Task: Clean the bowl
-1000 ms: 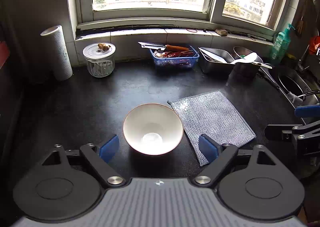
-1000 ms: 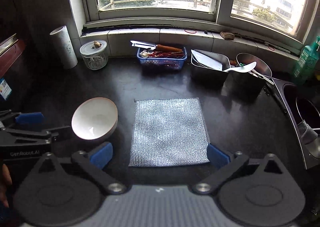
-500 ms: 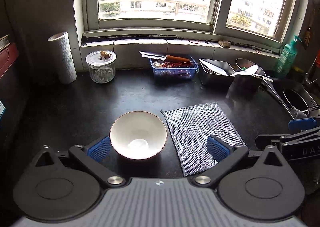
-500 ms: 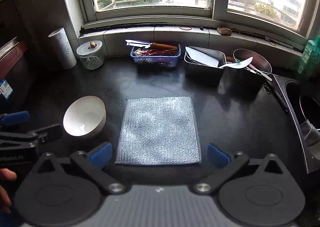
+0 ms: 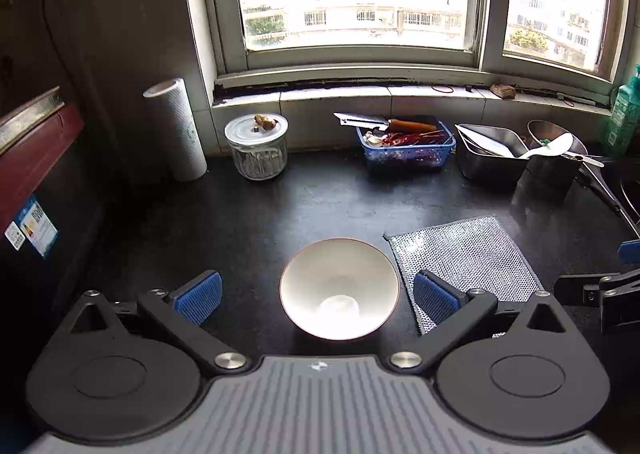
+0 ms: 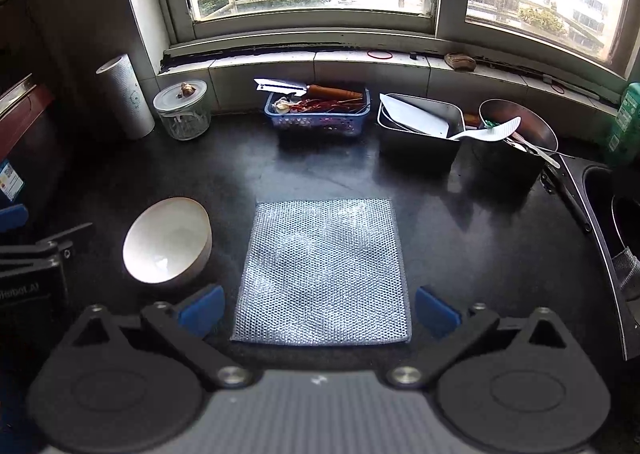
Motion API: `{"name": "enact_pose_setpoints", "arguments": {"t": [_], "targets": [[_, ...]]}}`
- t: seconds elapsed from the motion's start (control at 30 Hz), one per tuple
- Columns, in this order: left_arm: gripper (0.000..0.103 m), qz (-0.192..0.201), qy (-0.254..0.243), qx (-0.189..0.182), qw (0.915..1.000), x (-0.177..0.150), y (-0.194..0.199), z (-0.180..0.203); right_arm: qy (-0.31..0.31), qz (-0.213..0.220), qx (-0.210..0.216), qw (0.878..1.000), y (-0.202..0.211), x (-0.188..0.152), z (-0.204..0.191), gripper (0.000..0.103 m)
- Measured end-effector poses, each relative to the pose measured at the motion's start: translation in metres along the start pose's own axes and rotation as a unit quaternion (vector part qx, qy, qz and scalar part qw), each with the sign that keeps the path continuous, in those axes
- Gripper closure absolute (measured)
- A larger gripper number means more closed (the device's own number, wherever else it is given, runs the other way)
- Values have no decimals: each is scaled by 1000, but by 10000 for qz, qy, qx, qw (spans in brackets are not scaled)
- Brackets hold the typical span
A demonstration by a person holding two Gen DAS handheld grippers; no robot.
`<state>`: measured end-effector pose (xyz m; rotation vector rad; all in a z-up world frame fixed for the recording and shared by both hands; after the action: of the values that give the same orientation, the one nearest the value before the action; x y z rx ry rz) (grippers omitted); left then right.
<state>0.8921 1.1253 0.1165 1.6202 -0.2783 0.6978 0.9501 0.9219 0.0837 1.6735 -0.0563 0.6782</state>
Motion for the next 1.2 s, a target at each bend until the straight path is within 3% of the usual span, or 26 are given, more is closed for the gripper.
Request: {"name": "enact_pose_setpoints", "arguments": {"t": [0.17,0.4,0.57,0.73,0.83,0.97,1.2], "targets": [[0,-37,115,-261,9996,-5,-9,-9,88,-80,-8,9999,-10,3,-6,1],[3,-120,-103,-530,9985,-12,-32,-17,106,-158,-67,9998,-29,6,-10,1],[23,-353,-49,-712,9968,-16,-52,-27,148,-34,-54,9999,-44,5,-16,1],[33,-443,-5,-954,9945,-14,-68,-41,93,-117,-214,9997,-56,3,-22,2],[34,-464,-105,-1070,9931,-14,-75,-45,-42,-176,-407,9990,-62,2,-24,2],[34,-385,-224,-940,9946,-12,-74,-45,-278,-252,-473,9982,-67,3,-24,2],[34,-263,84,-572,9980,-1,-62,-33,-111,-447,-163,9988,-80,15,-18,2]]}}
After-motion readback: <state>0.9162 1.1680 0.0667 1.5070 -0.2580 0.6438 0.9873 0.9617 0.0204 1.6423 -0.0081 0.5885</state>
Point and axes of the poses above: each gripper's, at about its wrist camera, not at the fingertips, and y roughly against the way its jaws point, z to its right, x to its top, the point moved 7 cm from there along -y, roughly the way its jaws point, and after that the axes turned 10 degrees about -z, right-handed, at the moved point
